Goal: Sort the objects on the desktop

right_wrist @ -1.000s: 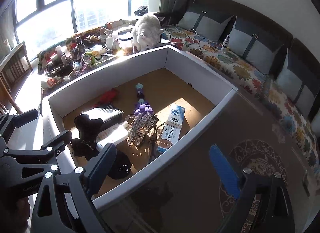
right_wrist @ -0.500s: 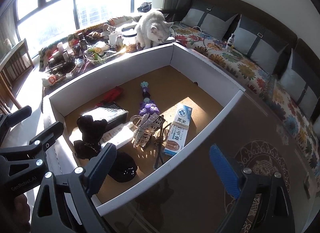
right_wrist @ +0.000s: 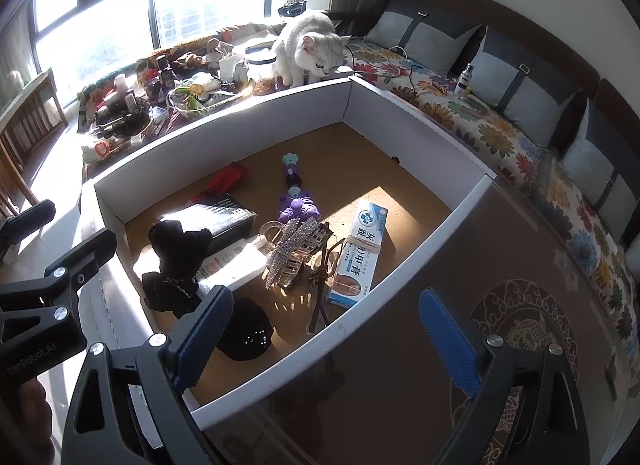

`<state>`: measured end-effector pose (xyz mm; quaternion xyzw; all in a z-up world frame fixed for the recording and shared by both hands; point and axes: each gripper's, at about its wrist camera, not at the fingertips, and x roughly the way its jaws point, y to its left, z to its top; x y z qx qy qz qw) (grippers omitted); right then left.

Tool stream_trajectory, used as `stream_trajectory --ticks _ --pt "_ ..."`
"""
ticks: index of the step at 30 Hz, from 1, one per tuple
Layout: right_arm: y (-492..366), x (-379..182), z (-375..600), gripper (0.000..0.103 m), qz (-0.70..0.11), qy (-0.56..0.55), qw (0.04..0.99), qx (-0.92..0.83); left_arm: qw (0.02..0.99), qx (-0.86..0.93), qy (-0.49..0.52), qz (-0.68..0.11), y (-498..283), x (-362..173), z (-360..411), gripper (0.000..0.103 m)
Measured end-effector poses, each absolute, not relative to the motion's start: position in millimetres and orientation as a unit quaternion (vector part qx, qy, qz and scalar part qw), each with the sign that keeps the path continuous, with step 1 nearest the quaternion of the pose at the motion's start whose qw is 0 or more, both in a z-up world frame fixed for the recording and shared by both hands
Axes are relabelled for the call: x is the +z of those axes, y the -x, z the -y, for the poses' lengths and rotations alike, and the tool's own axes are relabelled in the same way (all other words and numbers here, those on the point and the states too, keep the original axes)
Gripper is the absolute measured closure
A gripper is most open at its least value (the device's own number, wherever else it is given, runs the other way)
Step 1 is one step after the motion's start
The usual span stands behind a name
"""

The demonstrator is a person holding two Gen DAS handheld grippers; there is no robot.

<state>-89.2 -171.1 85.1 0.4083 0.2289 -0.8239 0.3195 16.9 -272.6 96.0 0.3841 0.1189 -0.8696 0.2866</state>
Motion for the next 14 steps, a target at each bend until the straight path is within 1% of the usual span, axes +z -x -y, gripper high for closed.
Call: stream_trajectory --ticks 10,14 --pt "89 82 171 0.008 -0.229 -0.41 0.319 -0.823 0.289 -0.871 -0.377 -0.128 -20 97 276 0.009" --pt "89 82 171 0.008 -0.228 -0.41 0.319 -0.824 0.304 -0.881 -0.34 -0.126 -30 104 272 0.009"
